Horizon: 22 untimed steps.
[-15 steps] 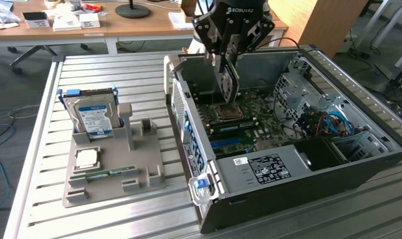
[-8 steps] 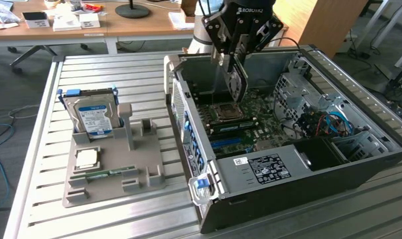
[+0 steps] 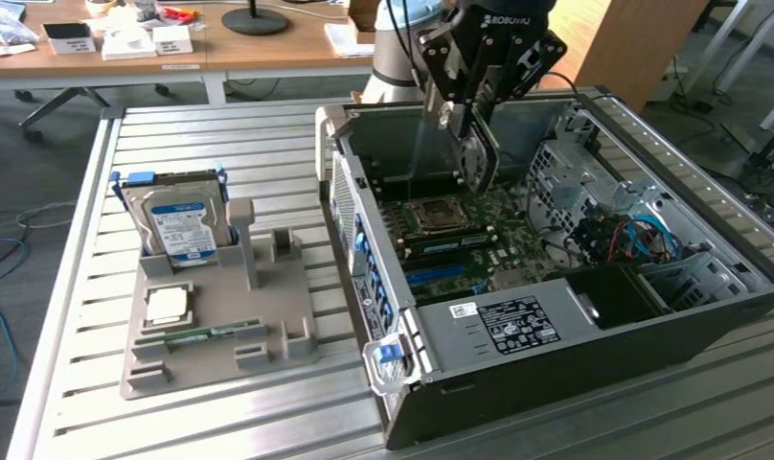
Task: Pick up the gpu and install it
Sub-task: 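Pick up the gpu and move the gpu toward the slot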
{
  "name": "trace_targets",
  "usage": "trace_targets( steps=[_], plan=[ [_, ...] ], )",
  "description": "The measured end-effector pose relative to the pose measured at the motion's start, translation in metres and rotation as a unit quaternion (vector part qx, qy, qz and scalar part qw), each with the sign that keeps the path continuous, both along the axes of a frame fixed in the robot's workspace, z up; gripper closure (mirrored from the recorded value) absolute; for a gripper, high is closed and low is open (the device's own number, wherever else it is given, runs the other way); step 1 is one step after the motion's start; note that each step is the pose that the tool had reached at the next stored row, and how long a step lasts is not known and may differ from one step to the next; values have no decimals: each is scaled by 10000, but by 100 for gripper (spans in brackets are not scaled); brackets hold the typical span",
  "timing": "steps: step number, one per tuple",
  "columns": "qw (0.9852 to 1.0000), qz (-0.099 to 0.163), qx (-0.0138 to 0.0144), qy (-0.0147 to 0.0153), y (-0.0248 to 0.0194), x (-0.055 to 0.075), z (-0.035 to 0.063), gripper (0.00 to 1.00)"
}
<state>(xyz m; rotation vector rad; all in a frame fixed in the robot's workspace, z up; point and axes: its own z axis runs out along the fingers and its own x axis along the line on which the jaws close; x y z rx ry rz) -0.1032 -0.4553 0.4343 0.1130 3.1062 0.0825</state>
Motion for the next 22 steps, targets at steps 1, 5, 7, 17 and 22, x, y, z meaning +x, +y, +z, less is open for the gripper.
trace_targets(
  steps=[1,5,7,17,22],
  plan=[
    [10000,0,0,0,0,23,0,73],
    [10000,0,0,0,0,100,0,73],
    [10000,0,0,0,0,133,0,73],
    [10000,0,0,0,0,273,0,73],
    [10000,0,0,0,0,355,0,73]
  ],
)
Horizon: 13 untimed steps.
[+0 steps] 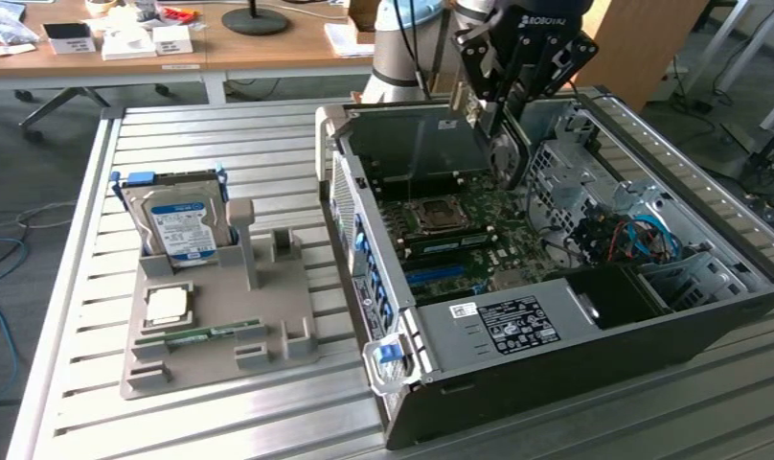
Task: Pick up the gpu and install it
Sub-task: 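Pick up the gpu and move the gpu toward the slot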
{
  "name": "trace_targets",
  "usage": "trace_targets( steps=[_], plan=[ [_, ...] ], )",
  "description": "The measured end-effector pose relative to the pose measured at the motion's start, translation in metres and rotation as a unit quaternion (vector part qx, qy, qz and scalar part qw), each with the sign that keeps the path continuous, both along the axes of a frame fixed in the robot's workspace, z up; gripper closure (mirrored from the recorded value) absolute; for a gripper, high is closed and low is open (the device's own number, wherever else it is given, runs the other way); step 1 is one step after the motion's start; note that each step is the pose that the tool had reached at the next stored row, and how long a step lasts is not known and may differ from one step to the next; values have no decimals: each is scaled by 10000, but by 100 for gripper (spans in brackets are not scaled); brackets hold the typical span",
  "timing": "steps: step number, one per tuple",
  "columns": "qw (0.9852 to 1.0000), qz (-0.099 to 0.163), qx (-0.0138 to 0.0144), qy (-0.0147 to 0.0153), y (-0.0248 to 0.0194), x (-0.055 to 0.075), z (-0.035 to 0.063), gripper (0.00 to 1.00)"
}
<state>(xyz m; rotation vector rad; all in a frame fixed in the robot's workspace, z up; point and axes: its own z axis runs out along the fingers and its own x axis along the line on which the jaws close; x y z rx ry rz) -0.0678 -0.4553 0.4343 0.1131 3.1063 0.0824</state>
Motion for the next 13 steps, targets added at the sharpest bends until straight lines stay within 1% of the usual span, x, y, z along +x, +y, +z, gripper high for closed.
trace_targets(
  steps=[13],
  plan=[
    [10000,0,0,0,0,178,0,73]
  ],
)
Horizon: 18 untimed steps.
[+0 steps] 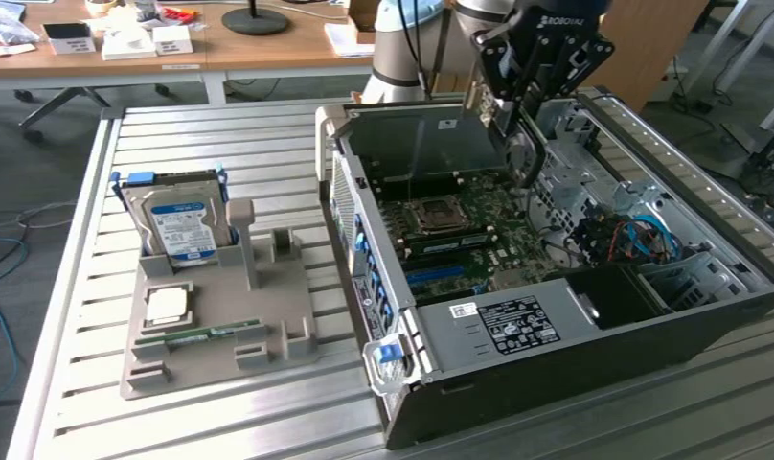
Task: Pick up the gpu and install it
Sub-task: 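Pick up the gpu and move the gpu toward the slot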
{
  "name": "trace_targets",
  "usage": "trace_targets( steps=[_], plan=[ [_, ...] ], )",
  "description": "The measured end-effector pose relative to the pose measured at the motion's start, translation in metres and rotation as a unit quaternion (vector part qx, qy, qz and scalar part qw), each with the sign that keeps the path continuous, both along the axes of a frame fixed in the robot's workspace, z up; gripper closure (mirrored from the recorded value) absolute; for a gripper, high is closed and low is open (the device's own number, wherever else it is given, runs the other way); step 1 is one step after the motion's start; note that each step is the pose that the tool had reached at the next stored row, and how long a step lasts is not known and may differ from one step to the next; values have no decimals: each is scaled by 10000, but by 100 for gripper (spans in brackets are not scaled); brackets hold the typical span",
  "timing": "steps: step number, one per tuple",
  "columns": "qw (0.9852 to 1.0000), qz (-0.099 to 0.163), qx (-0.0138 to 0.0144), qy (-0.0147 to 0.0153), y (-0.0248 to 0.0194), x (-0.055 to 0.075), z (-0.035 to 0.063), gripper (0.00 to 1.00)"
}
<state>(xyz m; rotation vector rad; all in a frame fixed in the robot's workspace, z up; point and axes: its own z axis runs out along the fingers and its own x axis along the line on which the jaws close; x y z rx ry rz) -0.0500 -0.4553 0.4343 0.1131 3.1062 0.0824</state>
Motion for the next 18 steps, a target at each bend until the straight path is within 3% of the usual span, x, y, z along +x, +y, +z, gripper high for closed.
trace_targets(
  steps=[13,18],
  plan=[
    [10000,0,0,0,0,166,0,73],
    [10000,0,0,0,0,171,0,73]
  ],
)
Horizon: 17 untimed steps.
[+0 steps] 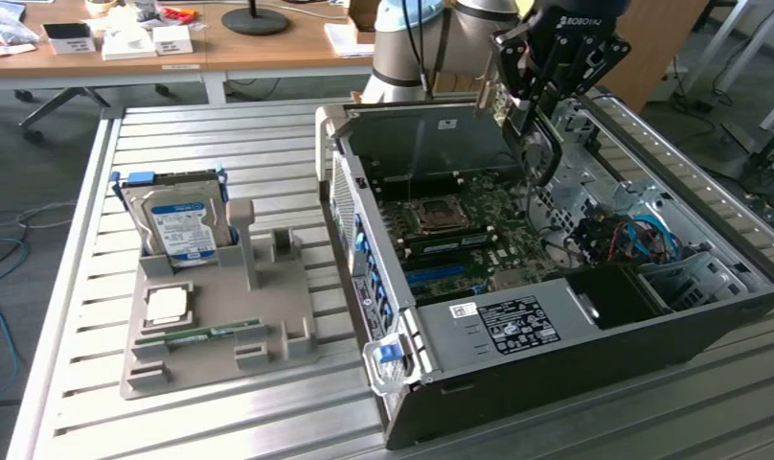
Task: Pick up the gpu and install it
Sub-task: 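Pick up the gpu and move the gpu toward the slot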
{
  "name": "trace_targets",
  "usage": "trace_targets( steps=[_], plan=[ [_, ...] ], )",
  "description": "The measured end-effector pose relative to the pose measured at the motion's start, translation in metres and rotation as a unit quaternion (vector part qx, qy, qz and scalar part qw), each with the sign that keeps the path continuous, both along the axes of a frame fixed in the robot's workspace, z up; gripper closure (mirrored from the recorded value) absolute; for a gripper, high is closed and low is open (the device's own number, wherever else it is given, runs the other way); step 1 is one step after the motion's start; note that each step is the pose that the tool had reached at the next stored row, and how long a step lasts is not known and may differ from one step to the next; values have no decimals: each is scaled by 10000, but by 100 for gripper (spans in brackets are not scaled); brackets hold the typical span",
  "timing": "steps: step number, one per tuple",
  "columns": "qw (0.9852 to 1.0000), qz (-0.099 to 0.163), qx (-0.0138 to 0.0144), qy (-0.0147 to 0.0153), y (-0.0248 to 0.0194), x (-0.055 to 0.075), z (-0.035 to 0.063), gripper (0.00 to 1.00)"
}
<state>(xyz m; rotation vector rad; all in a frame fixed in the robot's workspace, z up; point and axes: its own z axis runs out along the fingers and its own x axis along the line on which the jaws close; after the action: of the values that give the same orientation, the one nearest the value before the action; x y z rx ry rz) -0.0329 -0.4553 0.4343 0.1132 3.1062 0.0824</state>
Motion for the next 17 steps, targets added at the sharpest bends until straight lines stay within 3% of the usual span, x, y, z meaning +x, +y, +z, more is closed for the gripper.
trace_targets(
  steps=[10,17],
  plan=[
    [10000,1,0,0,0,42,-1,73],
    [10000,0,0,0,0,163,-3,73]
  ],
)
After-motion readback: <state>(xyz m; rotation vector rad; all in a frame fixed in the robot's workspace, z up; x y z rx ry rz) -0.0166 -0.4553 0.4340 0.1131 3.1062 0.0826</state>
